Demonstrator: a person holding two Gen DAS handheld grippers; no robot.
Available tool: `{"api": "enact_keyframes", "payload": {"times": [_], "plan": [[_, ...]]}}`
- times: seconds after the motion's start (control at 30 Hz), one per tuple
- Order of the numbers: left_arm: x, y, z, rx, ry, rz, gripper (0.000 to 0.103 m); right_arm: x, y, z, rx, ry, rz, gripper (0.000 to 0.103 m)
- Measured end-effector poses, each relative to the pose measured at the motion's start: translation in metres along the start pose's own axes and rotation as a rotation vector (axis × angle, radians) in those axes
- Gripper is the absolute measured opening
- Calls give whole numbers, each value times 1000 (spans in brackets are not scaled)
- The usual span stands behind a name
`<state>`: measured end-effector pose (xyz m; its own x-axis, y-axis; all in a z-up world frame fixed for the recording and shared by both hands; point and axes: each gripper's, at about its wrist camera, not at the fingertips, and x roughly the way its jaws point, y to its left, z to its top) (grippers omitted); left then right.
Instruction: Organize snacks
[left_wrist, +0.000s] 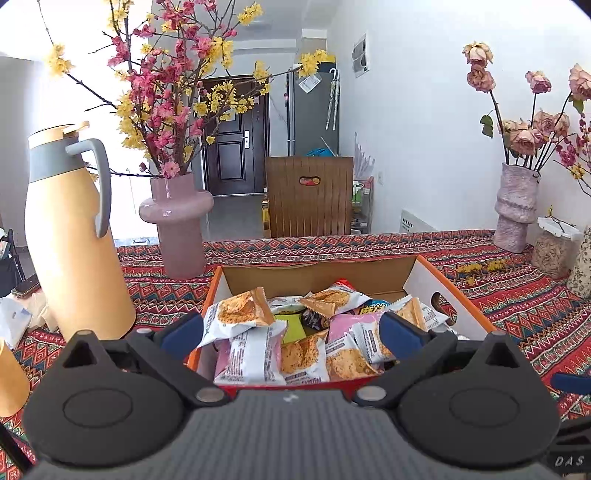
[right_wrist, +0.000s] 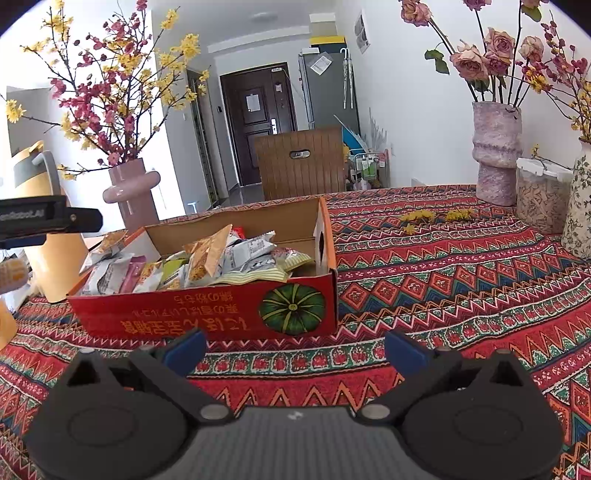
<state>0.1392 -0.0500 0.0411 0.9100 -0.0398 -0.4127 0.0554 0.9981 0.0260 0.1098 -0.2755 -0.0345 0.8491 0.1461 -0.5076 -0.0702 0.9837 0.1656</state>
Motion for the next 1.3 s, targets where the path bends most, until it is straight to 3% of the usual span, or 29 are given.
{"api": "enact_keyframes", "payload": {"times": [0.33, 0.5, 1.3], "plan": [[-24, 24, -60, -36, 172, -58, 103, -18, 17, -16, -32, 26, 23, 103], [-26, 30, -81, -49, 221, -58, 103, -23, 22, -23, -41, 44, 26, 103], [-39, 30, -87, -58, 215, -74, 103, -28, 25, -28, -46, 54, 24, 103]]}}
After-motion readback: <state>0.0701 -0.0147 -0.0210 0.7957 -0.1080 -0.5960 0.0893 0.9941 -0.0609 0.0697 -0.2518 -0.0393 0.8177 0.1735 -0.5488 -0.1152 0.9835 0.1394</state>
